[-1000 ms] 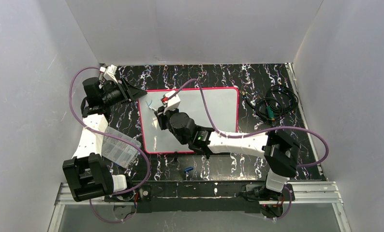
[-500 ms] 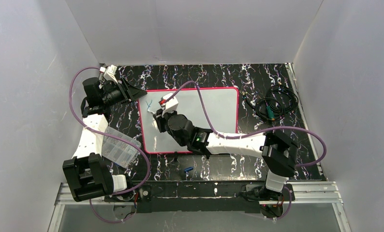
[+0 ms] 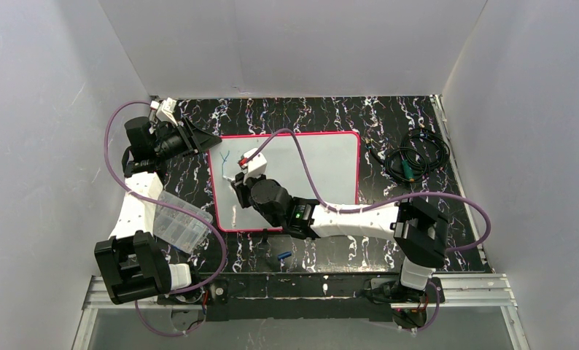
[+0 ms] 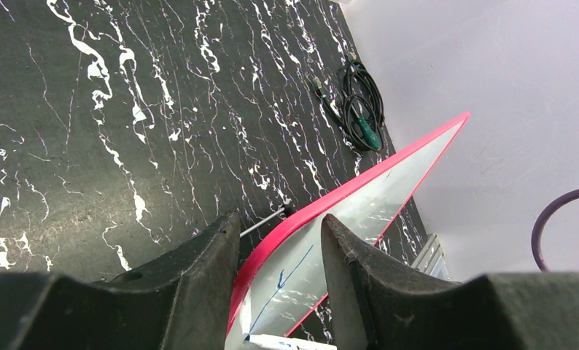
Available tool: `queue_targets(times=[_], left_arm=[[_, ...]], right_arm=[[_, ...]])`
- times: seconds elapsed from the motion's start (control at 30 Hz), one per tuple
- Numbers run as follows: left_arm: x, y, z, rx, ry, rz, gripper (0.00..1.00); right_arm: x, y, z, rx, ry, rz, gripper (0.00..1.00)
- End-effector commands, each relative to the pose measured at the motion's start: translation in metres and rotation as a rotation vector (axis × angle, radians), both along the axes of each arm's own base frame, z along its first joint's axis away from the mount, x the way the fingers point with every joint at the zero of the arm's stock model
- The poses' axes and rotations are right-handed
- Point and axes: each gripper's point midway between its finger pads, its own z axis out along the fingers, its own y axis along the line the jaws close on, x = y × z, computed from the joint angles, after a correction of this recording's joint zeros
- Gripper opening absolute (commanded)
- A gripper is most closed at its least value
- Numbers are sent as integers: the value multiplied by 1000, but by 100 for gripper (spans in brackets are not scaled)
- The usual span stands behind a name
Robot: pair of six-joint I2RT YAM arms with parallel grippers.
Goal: Write a sentence on the whiteboard
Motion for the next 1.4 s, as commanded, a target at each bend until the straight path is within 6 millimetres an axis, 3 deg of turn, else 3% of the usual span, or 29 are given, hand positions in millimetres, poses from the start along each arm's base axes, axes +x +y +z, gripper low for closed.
queue_targets(times=[0.0,0.13,0.23,0.4,1.37], left_arm=[[-10,-7,11,-7,-29,-41,43],[-10,-7,11,-6,-29,-39,43],[-10,-7,11,-6,-29,-39,43],[-10,-7,10,-7,-28,-40,43],[-11,-8,12,-8,-31,-42,43]], right_arm=[[-7,-2,32,74,-36,30,1],[-14,-5,62,154,-69,65,1],[-7,-16,73,176,-85,9,1],[4,-24,72,147,-115,-66,1],[20,-9,49,73,-112,-82,1]])
